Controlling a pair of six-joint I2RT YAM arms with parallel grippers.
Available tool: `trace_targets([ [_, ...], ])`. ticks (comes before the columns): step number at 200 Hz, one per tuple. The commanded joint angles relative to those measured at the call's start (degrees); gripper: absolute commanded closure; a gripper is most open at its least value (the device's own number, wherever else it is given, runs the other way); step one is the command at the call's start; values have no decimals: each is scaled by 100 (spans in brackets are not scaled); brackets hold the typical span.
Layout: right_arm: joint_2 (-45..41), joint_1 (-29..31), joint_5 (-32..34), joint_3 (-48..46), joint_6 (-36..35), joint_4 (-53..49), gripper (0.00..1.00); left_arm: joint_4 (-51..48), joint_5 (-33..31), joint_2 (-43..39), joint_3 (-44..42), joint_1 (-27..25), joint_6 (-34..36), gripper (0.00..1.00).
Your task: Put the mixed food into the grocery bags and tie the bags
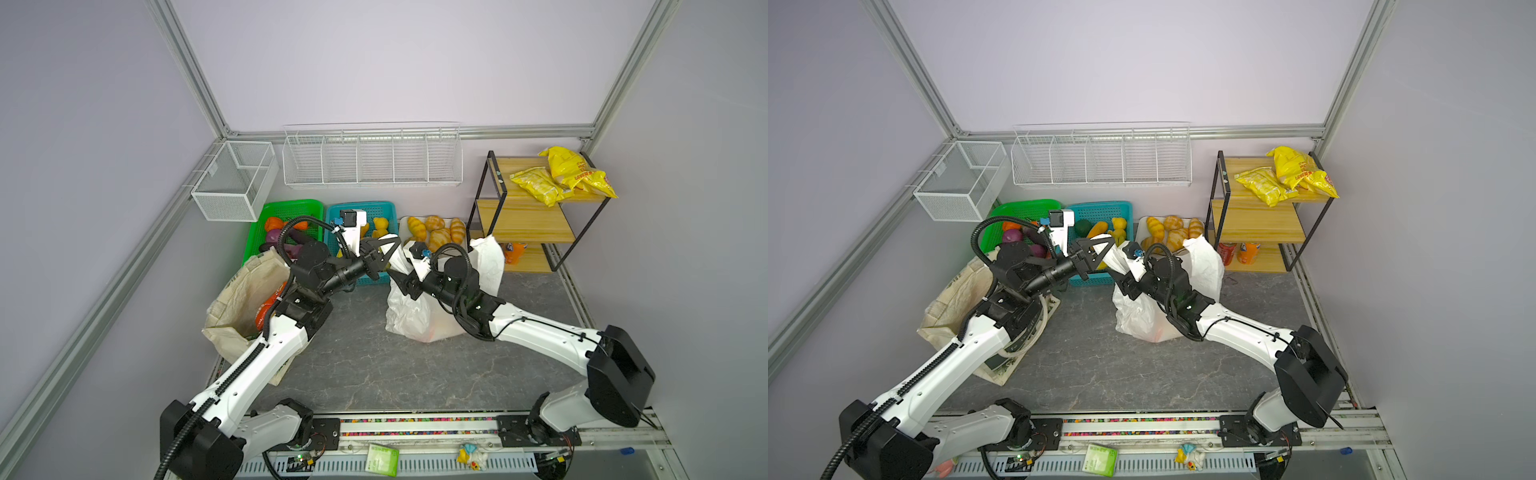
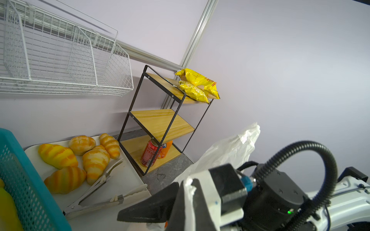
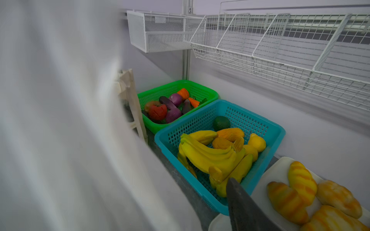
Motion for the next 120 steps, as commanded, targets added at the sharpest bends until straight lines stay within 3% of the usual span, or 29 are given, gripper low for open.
trace_targets([
  [1,53,-42,-66,-321,103,301,47,330,-286,-99,21,-8,-168,100],
  [31,-82,-138,-261,-365,81,94,59,443,-214,-30,15,-11,-170,100],
  [51,-220,-192,-456,-286,84,-17,60,435,-196,-3,4,-16,-148,100],
  [98,-424,-482,-2041,390,-251,-1006,23,353,-123,-10,-10,-13,-12,100],
  [120,-303,-701,-2817,781,-364,-1478,14,351,-74,-2,-1,-9,2,100],
])
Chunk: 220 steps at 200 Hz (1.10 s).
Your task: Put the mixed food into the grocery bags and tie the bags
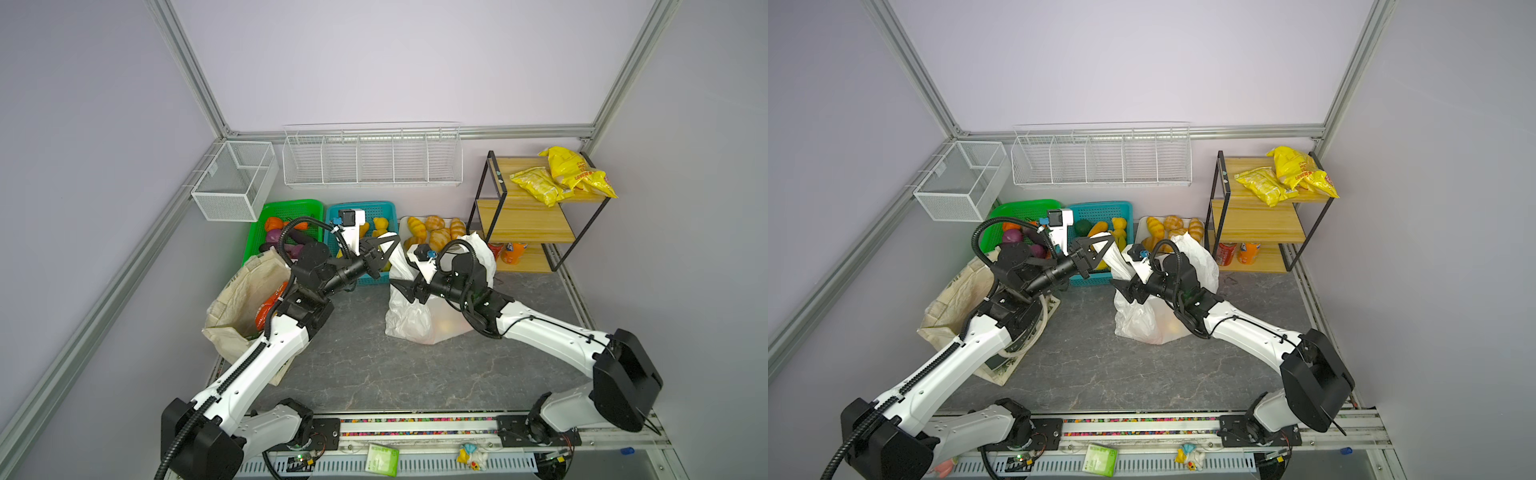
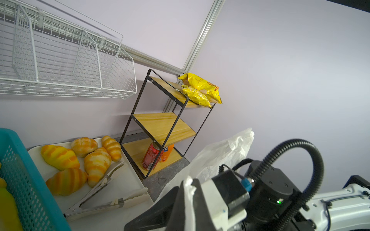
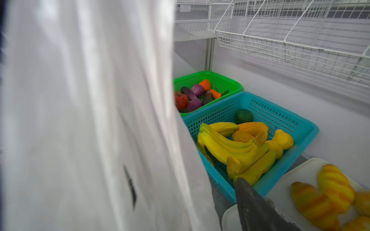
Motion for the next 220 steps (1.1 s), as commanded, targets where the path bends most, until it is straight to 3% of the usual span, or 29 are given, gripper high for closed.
trace_targets([
  [1,-80,-214,-1222,460,-209,-634,14,181,36,-39,28,2,52,100],
  [25,209,-313,-1853,804,-149,-703,16,236,77,-20,5,0,43,100],
  [55,642,-352,-2279,840,119,-401,53,245,76,-28,15,-2,41,100],
  [76,731,-406,-2222,459,250,-110,67,241,32,-43,10,2,64,100],
  [112,686,-448,-2082,293,155,-244,83,270,27,-39,-4,3,98,100],
  [158,506,-463,-1701,486,119,-608,92,227,-96,-62,-36,-3,140,100],
  [180,394,-432,-1250,533,254,-732,85,236,-144,-62,-63,1,122,100],
  [202,184,-210,-430,575,63,-1019,58,192,-176,-48,-65,2,113,100],
  [220,17,137,657,577,-279,-1145,36,190,-186,-36,-73,2,83,100],
])
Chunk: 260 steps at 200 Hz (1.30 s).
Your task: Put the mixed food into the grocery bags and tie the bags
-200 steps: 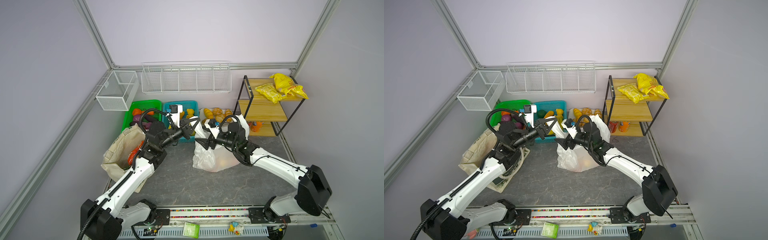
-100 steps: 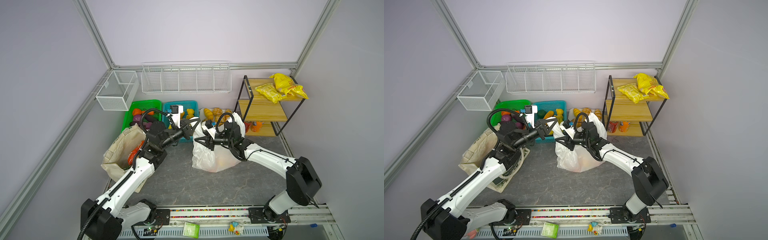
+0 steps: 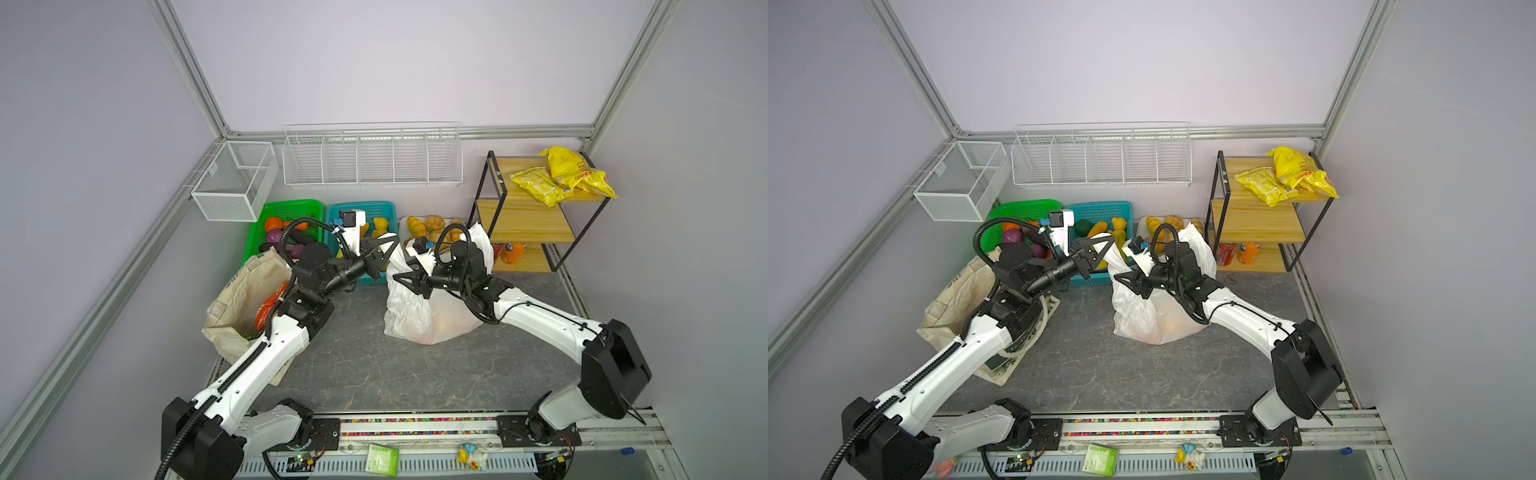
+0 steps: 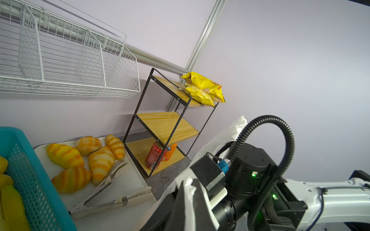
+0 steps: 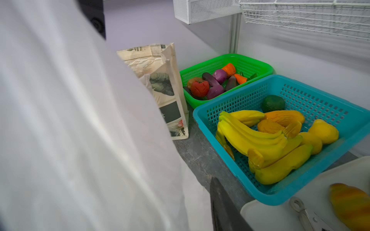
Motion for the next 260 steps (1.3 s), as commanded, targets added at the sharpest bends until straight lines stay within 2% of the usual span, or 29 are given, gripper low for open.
trace_targets([
  [1,-350,408,1435,98,-444,-330,35,200,-80,-48,-39,-2,8,100],
  [29,-429,857,2673,37,-645,59,17,279,-127,-60,-85,2,-90,100],
  [54,-293,1179,3483,129,-711,505,14,306,-129,-56,-88,1,-159,100],
  [69,-105,1390,4212,256,-720,780,14,339,-134,-53,-96,3,-217,100],
  [94,305,1586,5504,486,-406,1075,19,401,-138,-57,-129,2,-288,100],
  [115,542,1609,6131,453,16,1077,39,396,-171,-68,-126,0,-301,100],
  [131,624,1606,6319,260,250,1058,49,369,-237,-82,-130,0,-296,100],
  [151,564,1607,6337,-119,380,1146,52,329,-338,-112,-131,3,-263,100],
  [169,550,1610,6251,-220,323,1015,52,313,-417,-103,-116,7,-240,100],
  [200,649,1587,6242,-280,7,1031,43,376,-423,-33,-79,8,-283,100],
  [214,664,1571,6156,-306,-128,1083,43,368,-411,-12,-55,6,-301,100],
  [242,551,1546,5818,-297,-269,976,50,283,-427,10,-17,5,-268,100],
  [250,456,1531,5650,-313,-317,930,50,219,-437,13,8,3,-228,100],
  [260,325,1506,5471,-289,-340,793,44,150,-446,20,34,11,-183,100],
])
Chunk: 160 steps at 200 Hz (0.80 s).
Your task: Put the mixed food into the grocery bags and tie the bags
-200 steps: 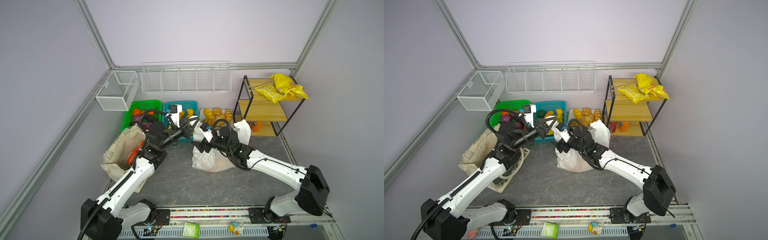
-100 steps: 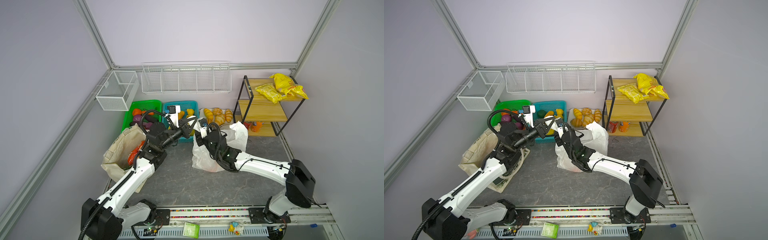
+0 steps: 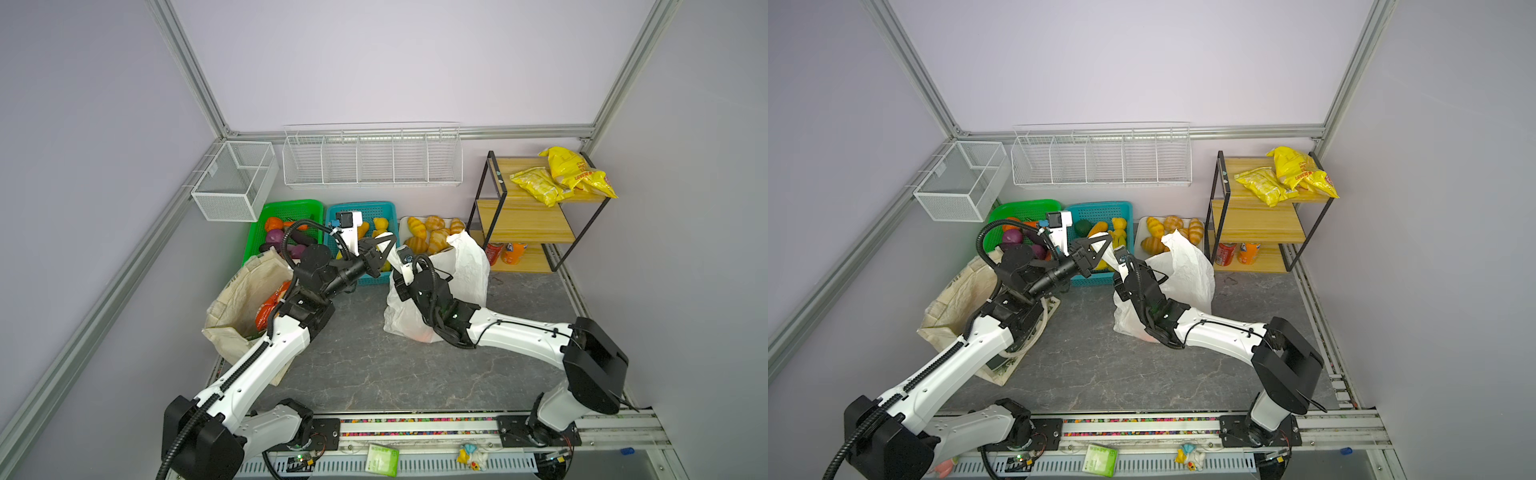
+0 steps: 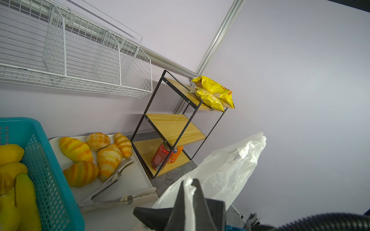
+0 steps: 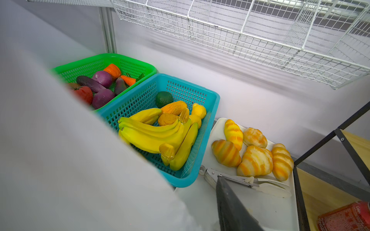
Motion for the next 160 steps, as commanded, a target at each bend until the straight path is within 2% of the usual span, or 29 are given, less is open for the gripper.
trace_targets([
  [1,-238,-79,-402,-112,-230,-317,44,42,-87,2,185,-9,23,100],
  [23,-585,-156,-866,2,-246,-818,19,-57,-93,11,224,6,107,100],
  [52,-948,-211,-1546,456,-450,-1986,6,-94,-81,46,268,48,143,100],
  [56,-995,-209,-1641,523,-477,-2146,0,-94,-74,55,276,55,148,100],
  [74,-1236,-211,-2077,792,-649,-2813,6,-175,-60,99,354,77,177,100],
  [93,-1453,-213,-2438,1114,-796,-3564,8,-244,-46,127,415,108,205,100],
  [124,-1804,-200,-2834,1578,-1003,-4535,10,-244,-78,150,410,134,207,100],
  [160,-2289,-200,-3629,1690,-1220,-5280,8,-310,-117,179,437,180,224,100],
])
